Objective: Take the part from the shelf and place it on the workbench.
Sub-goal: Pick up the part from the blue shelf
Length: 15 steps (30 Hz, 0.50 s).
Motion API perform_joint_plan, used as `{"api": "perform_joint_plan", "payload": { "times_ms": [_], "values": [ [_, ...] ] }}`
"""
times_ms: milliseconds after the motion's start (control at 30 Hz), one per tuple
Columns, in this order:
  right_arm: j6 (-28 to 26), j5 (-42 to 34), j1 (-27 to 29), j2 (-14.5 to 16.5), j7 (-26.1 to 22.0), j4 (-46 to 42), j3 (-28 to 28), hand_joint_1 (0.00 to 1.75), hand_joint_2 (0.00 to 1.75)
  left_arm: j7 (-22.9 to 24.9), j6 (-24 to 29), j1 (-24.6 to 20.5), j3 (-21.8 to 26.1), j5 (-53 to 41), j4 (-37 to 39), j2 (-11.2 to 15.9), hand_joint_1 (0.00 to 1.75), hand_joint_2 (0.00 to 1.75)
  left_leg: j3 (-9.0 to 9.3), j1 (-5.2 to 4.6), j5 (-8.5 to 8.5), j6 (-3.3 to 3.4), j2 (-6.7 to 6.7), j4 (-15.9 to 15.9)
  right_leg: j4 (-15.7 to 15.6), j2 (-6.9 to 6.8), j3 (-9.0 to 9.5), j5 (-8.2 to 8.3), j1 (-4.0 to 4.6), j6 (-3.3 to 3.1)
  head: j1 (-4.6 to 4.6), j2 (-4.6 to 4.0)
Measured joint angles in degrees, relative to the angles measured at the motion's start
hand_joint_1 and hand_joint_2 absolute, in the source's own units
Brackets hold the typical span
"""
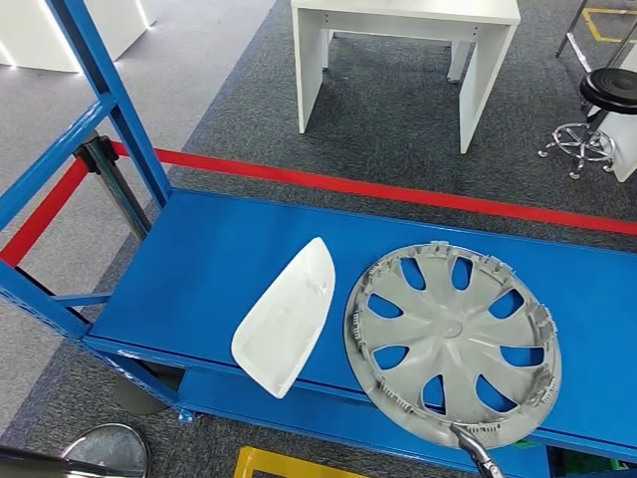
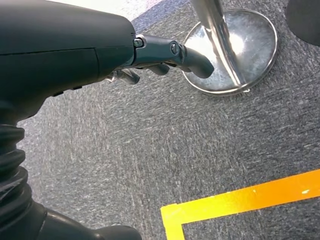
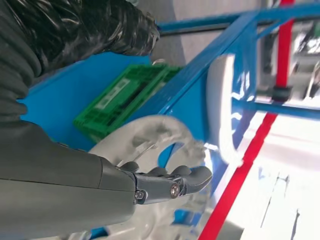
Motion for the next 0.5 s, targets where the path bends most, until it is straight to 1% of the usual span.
{"api": "perform_joint_plan", "payload": {
  "times_ms": [67, 133, 267, 400, 500],
  "values": [
    [3.5, 1.8, 0.7, 2.6, 0.0, -0.9, -3.5, 0.00, 1.75, 0.0, 0.0, 0.0, 0.2, -0.2, 0.0, -0.1, 0.00, 1.75, 0.00, 0.00, 0.00, 0.00, 0.00, 0.0, 0.0, 0.01, 0.01, 0.00, 0.00, 0.00, -0.01, 0.00],
    [5.7, 3.0, 1.1, 5.0, 0.0, -1.6, -6.4, 0.00, 1.75, -0.1, 0.0, 0.0, 0.4, -0.5, 0.0, -0.1, 0.00, 1.75, 0.02, 0.00, 0.00, 0.00, 0.00, 0.0, 0.0, 0.01, 0.00, 0.00, 0.01, 0.00, 0.00, 0.00],
    [11.4, 6.0, 1.3, 11.7, 0.0, -3.2, -13.2, 0.00, 1.75, -0.1, 0.0, 0.0, 0.6, -0.7, 0.0, -0.2, 0.00, 1.75, 0.02, 0.01, 0.00, 0.00, 0.00, 0.0, 0.0, 0.00, 0.01, 0.00, 0.02, 0.00, -0.02, 0.00],
    [13.4, 9.3, 1.1, 17.3, 0.0, -3.8, -18.7, 0.00, 1.75, -0.1, 0.0, 0.0, 0.7, -1.0, 0.0, -0.4, 0.00, 1.75, 0.01, 0.04, 0.00, -0.01, 0.00, 0.0, 0.0, 0.00, 0.01, 0.00, 0.04, -0.01, 0.02, 0.00],
    [13.3, 13.0, 0.5, 21.3, 0.0, -3.7, -22.3, 0.00, 1.75, -0.1, 0.0, 0.0, 0.9, -1.5, 0.0, -0.5, 0.00, 1.75, 0.00, 0.06, 0.00, -0.01, 0.00, 0.0, 0.0, 0.02, 0.13, 0.00, 0.04, -0.01, -0.01, 0.00]
  ]
}}
